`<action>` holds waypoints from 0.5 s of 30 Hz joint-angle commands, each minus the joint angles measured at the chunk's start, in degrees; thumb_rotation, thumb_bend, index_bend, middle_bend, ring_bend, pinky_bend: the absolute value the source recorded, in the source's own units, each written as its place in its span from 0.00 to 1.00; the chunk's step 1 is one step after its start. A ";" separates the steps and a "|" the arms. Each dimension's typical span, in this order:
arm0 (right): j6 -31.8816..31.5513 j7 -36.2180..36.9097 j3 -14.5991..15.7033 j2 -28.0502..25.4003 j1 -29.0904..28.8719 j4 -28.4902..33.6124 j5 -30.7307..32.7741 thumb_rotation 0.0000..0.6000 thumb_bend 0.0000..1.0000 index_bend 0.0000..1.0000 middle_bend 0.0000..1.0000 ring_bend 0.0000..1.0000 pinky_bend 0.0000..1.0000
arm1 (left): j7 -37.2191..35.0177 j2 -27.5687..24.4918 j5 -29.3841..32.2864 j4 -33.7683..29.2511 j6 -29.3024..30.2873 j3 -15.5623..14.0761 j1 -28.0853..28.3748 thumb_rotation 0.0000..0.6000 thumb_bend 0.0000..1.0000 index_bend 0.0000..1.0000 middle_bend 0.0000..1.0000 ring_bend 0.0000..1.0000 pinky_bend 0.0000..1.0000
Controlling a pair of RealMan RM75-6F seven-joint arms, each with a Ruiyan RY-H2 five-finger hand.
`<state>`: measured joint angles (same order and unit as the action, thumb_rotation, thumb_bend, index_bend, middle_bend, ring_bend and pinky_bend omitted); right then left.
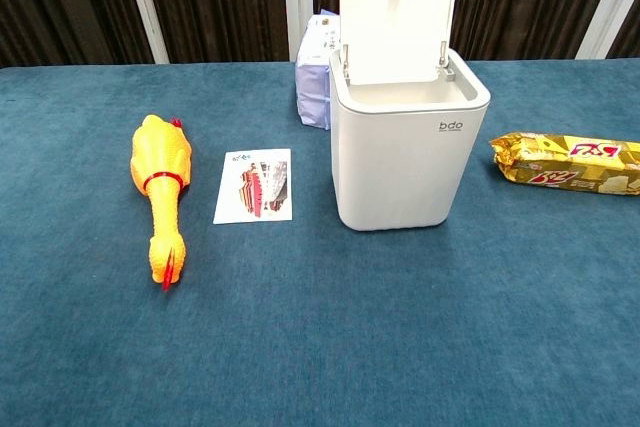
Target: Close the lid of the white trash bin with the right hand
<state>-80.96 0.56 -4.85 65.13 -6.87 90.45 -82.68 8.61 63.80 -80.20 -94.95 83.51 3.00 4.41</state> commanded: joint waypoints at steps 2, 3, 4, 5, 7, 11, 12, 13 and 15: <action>-0.05 0.01 0.00 -0.01 0.00 -0.03 -0.05 1.00 0.35 0.00 0.00 0.00 0.00 | 0.07 0.01 0.01 -0.03 -0.02 0.00 0.01 1.00 0.00 0.00 0.00 0.00 0.00; -0.03 0.05 0.01 -0.02 0.01 -0.01 -0.05 1.00 0.35 0.00 0.00 0.00 0.00 | 0.11 0.01 -0.01 -0.02 0.00 -0.02 0.00 1.00 0.00 0.00 0.00 0.00 0.00; -0.01 0.12 0.01 -0.05 0.02 0.04 -0.03 1.00 0.35 0.00 0.00 0.00 0.00 | 0.18 0.01 -0.05 -0.02 0.05 -0.04 -0.02 1.00 0.00 0.00 0.00 0.00 0.00; -0.01 0.20 0.00 -0.07 0.02 0.08 -0.03 1.00 0.35 0.00 0.00 0.00 0.00 | 0.22 0.02 -0.08 -0.02 0.11 -0.03 -0.04 1.00 0.00 0.00 0.00 0.00 0.00; -0.08 0.35 -0.04 -0.10 0.00 0.19 -0.10 1.00 0.35 0.00 0.00 0.00 0.00 | 0.19 0.04 -0.11 -0.04 0.26 -0.02 -0.11 1.00 0.00 0.00 0.00 0.00 0.00; -0.49 0.70 -0.56 -0.30 -0.22 0.86 -0.27 1.00 0.35 0.00 0.00 0.00 0.00 | -0.11 -0.04 0.14 -0.16 0.18 0.00 -0.19 1.00 0.00 0.00 0.00 0.00 0.00; -0.36 0.88 -0.74 -0.54 -0.40 1.28 -0.27 1.00 0.35 0.00 0.00 0.00 0.00 | -0.21 -0.08 0.19 -0.17 0.19 0.04 -0.20 1.00 0.00 0.00 0.00 0.00 0.00; 0.04 1.51 -0.95 -0.97 -0.72 1.98 -0.28 1.00 0.35 0.00 0.00 0.00 0.00 | -0.35 -0.11 0.21 -0.16 0.23 0.07 -0.22 1.00 0.00 0.00 0.00 0.00 0.00; 1.76 3.77 -1.65 -2.44 -1.62 4.28 0.50 1.00 0.35 0.00 0.00 0.00 0.00 | -0.82 -0.20 0.21 -0.22 0.26 0.10 -0.27 1.00 0.00 0.00 0.00 0.00 0.00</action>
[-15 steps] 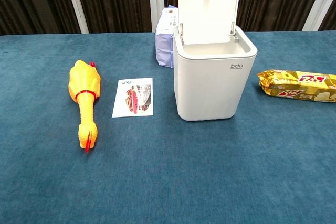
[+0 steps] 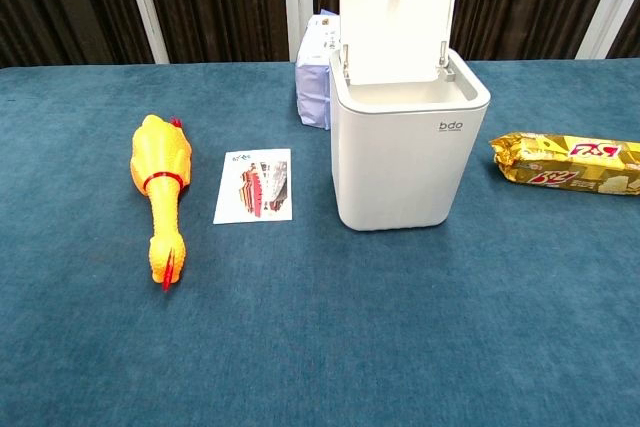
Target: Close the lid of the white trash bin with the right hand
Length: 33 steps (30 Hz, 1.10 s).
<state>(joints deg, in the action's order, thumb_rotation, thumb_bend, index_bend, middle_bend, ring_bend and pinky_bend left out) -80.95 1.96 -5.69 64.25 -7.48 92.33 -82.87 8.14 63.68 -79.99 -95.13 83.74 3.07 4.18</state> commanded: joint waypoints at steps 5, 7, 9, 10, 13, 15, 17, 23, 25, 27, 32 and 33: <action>6.33 5.55 -4.33 -6.17 -4.45 8.41 3.85 1.00 0.35 0.00 0.02 0.07 0.22 | -1.10 -0.28 -0.20 -0.09 0.32 0.07 -0.20 1.00 0.00 0.00 0.00 0.00 0.00; 8.36 5.69 -6.45 -8.08 -6.42 10.77 5.72 1.00 0.35 0.00 0.16 0.27 0.42 | -1.31 -0.39 -0.22 -0.30 0.23 0.03 -0.21 1.00 0.00 0.00 0.00 0.00 0.00; 10.99 6.06 -8.91 -9.87 -8.77 12.81 8.48 1.00 0.35 0.00 0.36 0.50 0.59 | -1.28 -0.44 -0.32 -0.37 0.18 0.01 -0.16 1.00 0.00 0.00 0.00 0.00 0.00; 12.47 6.31 -10.03 -10.66 -9.93 13.54 10.02 1.00 0.35 0.00 0.40 0.54 0.63 | -1.26 -0.42 -0.35 -0.37 0.20 0.04 -0.13 1.00 0.00 0.00 0.00 0.00 0.00; 16.68 6.36 -13.09 -12.47 -13.47 14.65 14.44 1.00 0.35 0.00 0.51 0.66 0.72 | -1.28 -0.29 -0.28 -0.38 0.10 0.15 -0.03 1.00 0.00 0.00 0.00 0.00 0.00; 19.61 5.71 -14.74 -13.59 -15.86 15.07 17.62 1.00 0.35 0.00 0.57 0.72 0.75 | -1.43 -0.28 0.11 -0.61 -0.34 0.23 0.11 1.00 0.00 0.00 0.00 0.00 0.00; 22.81 4.79 -16.11 -14.83 -18.36 15.69 20.73 1.00 0.38 0.00 0.61 0.76 0.77 | -1.34 -0.29 0.69 -0.88 -0.96 0.35 0.33 1.00 0.00 0.00 0.00 0.00 0.00; 30.37 1.97 -18.67 -16.76 -25.21 17.04 29.85 1.00 0.57 0.00 0.66 0.80 0.80 | -1.37 -0.54 1.90 -1.63 -2.39 0.58 0.86 1.00 0.00 0.00 0.00 0.00 0.00; 32.19 0.50 -18.90 -16.65 -27.56 17.14 32.69 1.00 0.60 0.00 0.66 0.81 0.79 | -1.40 -0.58 2.22 -1.61 -2.80 0.69 1.06 1.00 0.00 0.00 0.00 0.00 0.00; 33.50 -0.54 -18.98 -16.27 -29.52 17.30 35.41 1.00 0.63 0.00 0.66 0.81 0.79 | -1.47 -0.59 2.46 -1.57 -3.08 0.78 1.21 1.00 0.00 0.00 0.00 0.00 0.00; 37.20 -3.10 -18.83 -15.07 -35.84 17.27 44.91 1.00 0.67 0.01 0.68 0.82 0.79 | -2.00 -0.72 2.81 -1.53 -3.77 0.88 1.55 1.00 0.00 0.00 0.00 0.00 0.00; 37.46 -3.86 -18.67 -14.68 -37.15 17.04 46.47 1.00 0.67 0.01 0.68 0.82 0.79 | -2.13 -0.76 2.78 -1.52 -3.85 0.86 1.58 1.00 0.00 0.00 0.00 0.00 0.00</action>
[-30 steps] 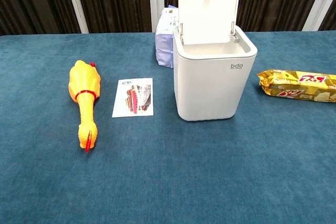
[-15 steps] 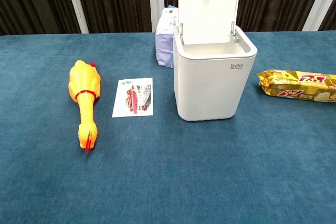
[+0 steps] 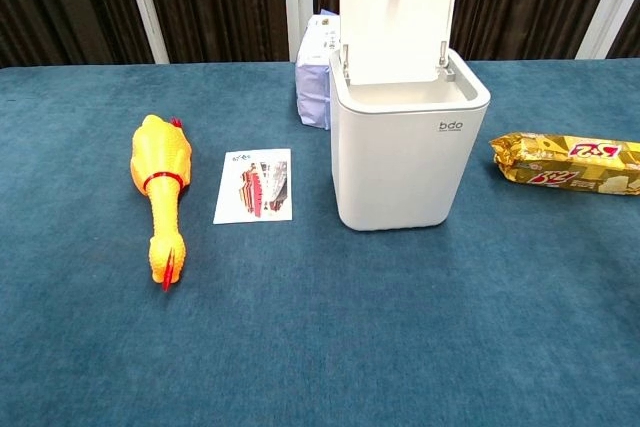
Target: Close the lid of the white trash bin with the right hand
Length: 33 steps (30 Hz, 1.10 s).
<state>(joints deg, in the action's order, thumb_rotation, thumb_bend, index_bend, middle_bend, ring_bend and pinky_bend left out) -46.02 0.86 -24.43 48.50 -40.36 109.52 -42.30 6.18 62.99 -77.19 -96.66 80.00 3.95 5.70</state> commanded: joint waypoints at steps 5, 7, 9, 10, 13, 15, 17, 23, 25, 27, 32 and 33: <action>2.14 -5.95 1.51 2.65 -8.82 -0.29 12.05 1.00 0.68 0.10 0.68 0.83 0.79 | -0.94 -0.29 0.08 0.05 -0.45 -0.01 0.18 1.00 0.00 0.00 0.00 0.00 0.00; 1.72 -6.94 2.16 3.21 -9.99 -0.26 13.58 1.00 0.68 0.13 0.68 0.83 0.79 | -1.17 -0.39 0.12 0.05 -0.50 -0.02 0.18 1.00 0.00 0.00 0.00 0.00 0.00; 1.33 -7.70 2.79 3.66 -10.90 -0.21 14.94 1.00 0.68 0.16 0.68 0.83 0.79 | -1.34 -0.46 0.06 0.03 -0.45 -0.06 0.15 1.00 0.00 0.00 0.00 0.00 0.00; 1.14 -8.02 3.09 3.88 -11.35 -0.12 15.65 1.00 0.68 0.17 0.68 0.83 0.80 | -1.43 -0.50 0.04 0.00 -0.41 -0.08 0.12 1.00 0.00 0.00 0.00 0.00 0.00; 0.73 -8.89 3.77 4.41 -12.64 0.06 17.14 1.00 0.68 0.21 0.68 0.83 0.79 | -1.50 -0.57 0.00 -0.04 -0.39 -0.14 0.10 1.00 0.00 0.00 0.00 0.00 0.00; 0.60 -9.05 3.87 4.76 -13.33 0.14 17.82 1.00 0.68 0.22 0.68 0.83 0.79 | -1.50 -0.55 0.06 -0.04 -0.43 -0.12 0.14 1.00 0.00 0.00 0.00 0.00 0.00; 0.46 -9.20 3.98 5.28 -14.10 0.20 18.43 1.00 0.68 0.23 0.68 0.83 0.79 | -1.47 -0.55 0.20 -0.06 -0.55 -0.10 0.21 1.00 0.00 0.00 0.00 0.00 0.00; 0.07 -9.22 4.05 6.70 -15.91 0.84 19.47 1.00 0.68 0.23 0.68 0.83 0.79 | -1.37 -0.56 0.45 -0.11 -0.73 -0.07 0.32 1.00 0.00 0.00 0.00 0.00 0.00; 0.03 -9.24 4.03 6.79 -16.40 1.57 19.64 1.00 0.68 0.23 0.68 0.83 0.79 | -1.37 -0.55 0.56 -0.08 -0.79 -0.04 0.36 1.00 0.00 0.00 0.00 0.00 0.00; -0.06 -9.65 4.25 6.68 -16.78 2.37 19.52 1.00 0.68 0.23 0.68 0.83 0.80 | -1.48 -0.57 0.64 -0.09 -0.83 -0.02 0.38 1.00 0.00 0.00 0.00 0.00 0.00; -0.51 -9.93 4.47 5.69 -17.26 5.72 18.98 1.00 0.68 0.23 0.68 0.83 0.79 | -1.70 -0.67 0.43 -0.04 -0.66 -0.11 0.32 1.00 0.00 0.00 0.00 0.00 0.00; -0.64 -9.91 4.51 5.58 -17.24 6.14 18.82 1.00 0.68 0.23 0.68 0.83 0.79 | -1.72 -0.67 0.41 -0.04 -0.65 -0.12 0.31 1.00 0.00 0.00 0.00 0.00 0.00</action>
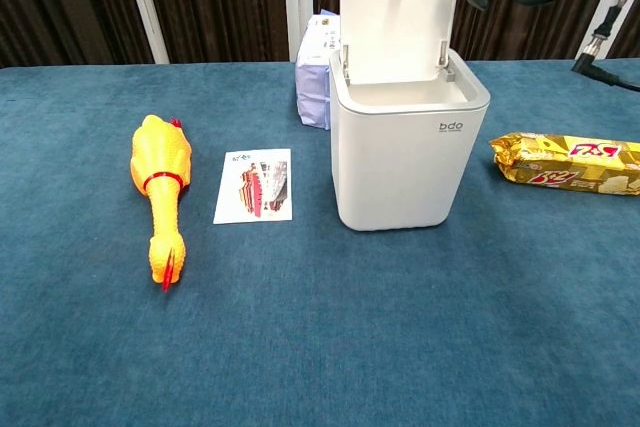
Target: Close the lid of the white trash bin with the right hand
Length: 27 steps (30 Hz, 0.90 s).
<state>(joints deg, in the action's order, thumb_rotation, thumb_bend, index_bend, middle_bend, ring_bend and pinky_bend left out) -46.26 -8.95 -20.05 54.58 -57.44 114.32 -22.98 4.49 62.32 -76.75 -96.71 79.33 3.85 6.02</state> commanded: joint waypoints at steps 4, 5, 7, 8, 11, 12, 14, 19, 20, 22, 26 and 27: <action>-0.63 0.32 0.38 -1.22 0.11 3.95 -1.46 1.00 0.68 0.23 0.68 0.83 0.80 | -0.06 0.03 -0.16 0.14 0.12 -0.03 0.01 1.00 0.00 0.00 0.00 0.00 0.00; -0.55 0.53 0.41 -1.32 0.21 4.43 -1.60 1.00 0.68 0.23 0.68 0.83 0.80 | -0.04 0.06 -0.17 0.18 0.11 -0.03 0.03 1.00 0.00 0.00 0.00 0.00 0.00; -0.30 0.79 0.71 -1.67 0.41 5.55 -2.10 1.00 0.68 0.23 0.68 0.83 0.79 | 0.04 0.11 -0.20 0.23 0.07 -0.06 0.07 1.00 0.00 0.00 0.00 0.00 0.00; -0.27 0.79 0.93 -1.83 0.50 6.00 -2.43 1.00 0.68 0.23 0.68 0.83 0.79 | 0.11 0.13 -0.24 0.26 0.10 -0.07 0.08 1.00 0.00 0.00 0.00 0.00 0.00; -0.10 0.86 1.57 -2.13 0.75 7.25 -3.18 1.00 0.68 0.23 0.68 0.83 0.79 | 0.19 0.19 -0.31 0.26 0.22 -0.08 0.08 1.00 0.00 0.00 0.00 0.00 0.00; 0.03 0.95 1.81 -2.24 0.84 7.63 -3.33 1.00 0.68 0.23 0.68 0.83 0.79 | 0.25 0.21 -0.30 0.30 0.22 -0.08 0.09 1.00 0.00 0.00 0.00 0.00 0.00; 0.33 1.08 2.43 -2.38 1.05 8.32 -3.72 1.00 0.68 0.23 0.68 0.83 0.79 | 0.30 0.24 -0.30 0.31 0.19 -0.08 0.13 1.00 0.00 0.00 0.00 0.00 0.00; 0.91 0.93 4.35 -2.23 1.51 9.40 -4.72 1.00 0.68 0.23 0.68 0.83 0.79 | 0.48 0.28 -0.40 0.27 0.21 -0.16 0.16 1.00 0.00 0.00 0.00 0.00 0.00; 0.92 0.89 4.69 -2.13 1.55 9.56 -4.91 1.00 0.68 0.23 0.68 0.83 0.79 | 0.51 0.28 -0.43 0.28 0.22 -0.16 0.17 1.00 0.00 0.00 0.00 0.00 0.00; 0.83 0.96 5.32 -1.84 1.76 10.03 -5.38 1.00 0.68 0.23 0.68 0.83 0.79 | 0.45 0.32 -0.51 0.28 0.31 -0.17 0.15 1.00 0.00 0.00 0.00 0.00 0.00; 0.70 0.82 6.57 -1.24 2.09 10.80 -6.42 1.00 0.68 0.23 0.68 0.83 0.79 | 0.42 0.35 -0.58 0.37 0.39 -0.20 0.14 1.00 0.00 0.00 0.00 0.00 0.00; 0.60 0.72 6.87 -1.03 2.13 10.89 -6.67 1.00 0.68 0.23 0.68 0.83 0.79 | 0.42 0.35 -0.58 0.39 0.40 -0.18 0.15 1.00 0.00 0.00 0.00 0.00 0.00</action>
<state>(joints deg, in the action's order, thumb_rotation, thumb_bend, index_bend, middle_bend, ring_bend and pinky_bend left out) -45.55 -8.11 -13.47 53.33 -55.40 125.04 -29.40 4.91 62.67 -77.33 -96.32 79.73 3.66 6.17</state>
